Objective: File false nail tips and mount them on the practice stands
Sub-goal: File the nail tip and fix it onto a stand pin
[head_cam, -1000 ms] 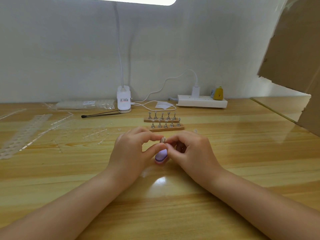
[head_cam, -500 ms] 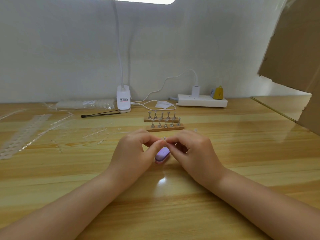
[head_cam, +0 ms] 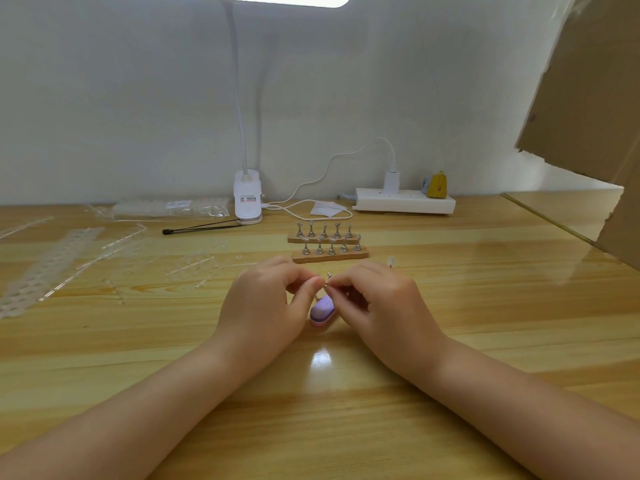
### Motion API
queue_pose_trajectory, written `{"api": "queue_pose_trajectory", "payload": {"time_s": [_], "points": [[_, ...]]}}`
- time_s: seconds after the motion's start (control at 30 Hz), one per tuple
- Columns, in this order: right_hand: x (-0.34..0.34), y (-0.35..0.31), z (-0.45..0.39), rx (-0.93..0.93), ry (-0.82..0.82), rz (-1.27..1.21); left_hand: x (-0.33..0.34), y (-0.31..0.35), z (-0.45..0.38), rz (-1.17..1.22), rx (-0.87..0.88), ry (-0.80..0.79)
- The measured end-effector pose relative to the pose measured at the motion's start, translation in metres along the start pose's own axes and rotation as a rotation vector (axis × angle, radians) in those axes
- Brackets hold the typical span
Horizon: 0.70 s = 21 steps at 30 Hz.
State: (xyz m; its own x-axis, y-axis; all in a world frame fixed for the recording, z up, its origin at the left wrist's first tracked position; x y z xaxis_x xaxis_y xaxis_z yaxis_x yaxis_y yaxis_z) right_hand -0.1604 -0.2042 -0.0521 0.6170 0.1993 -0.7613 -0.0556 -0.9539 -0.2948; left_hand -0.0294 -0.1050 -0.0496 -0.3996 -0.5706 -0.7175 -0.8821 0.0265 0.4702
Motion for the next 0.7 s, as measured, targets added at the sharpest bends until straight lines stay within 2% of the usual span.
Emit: {"api": "queue_pose_trajectory", "payload": {"time_s": [0.13,0.37,0.7], "points": [[-0.0016,0.0017,-0.0011,0.093,0.017,-0.107,-0.0005,0.0011,0.0012,0.042,0.015,0.010],[0.0018,0.0002,-0.0014,0.276,-0.050,-0.622,-0.0028,0.0014,0.0008,-0.137,0.105,0.052],[0.0013,0.0035,-0.0040,0.407,-0.086,-0.841,-0.0032,-0.0019,0.0007,-0.407,0.249,0.094]]}}
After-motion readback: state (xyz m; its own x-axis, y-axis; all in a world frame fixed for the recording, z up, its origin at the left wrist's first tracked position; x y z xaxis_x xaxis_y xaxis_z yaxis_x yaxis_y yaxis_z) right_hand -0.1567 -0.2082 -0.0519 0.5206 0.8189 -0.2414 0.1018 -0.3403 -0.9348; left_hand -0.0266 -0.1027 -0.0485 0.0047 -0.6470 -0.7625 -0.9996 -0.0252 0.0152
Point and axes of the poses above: each hand's wrist, its own z-axis away from the middle knuckle, its own x-axis out of the palm, y = z × x, the point moved 1 cm from there along -z, towards the middle knuckle, and after that the axes turned 12 degrees about -y, right-handed, at the moved point
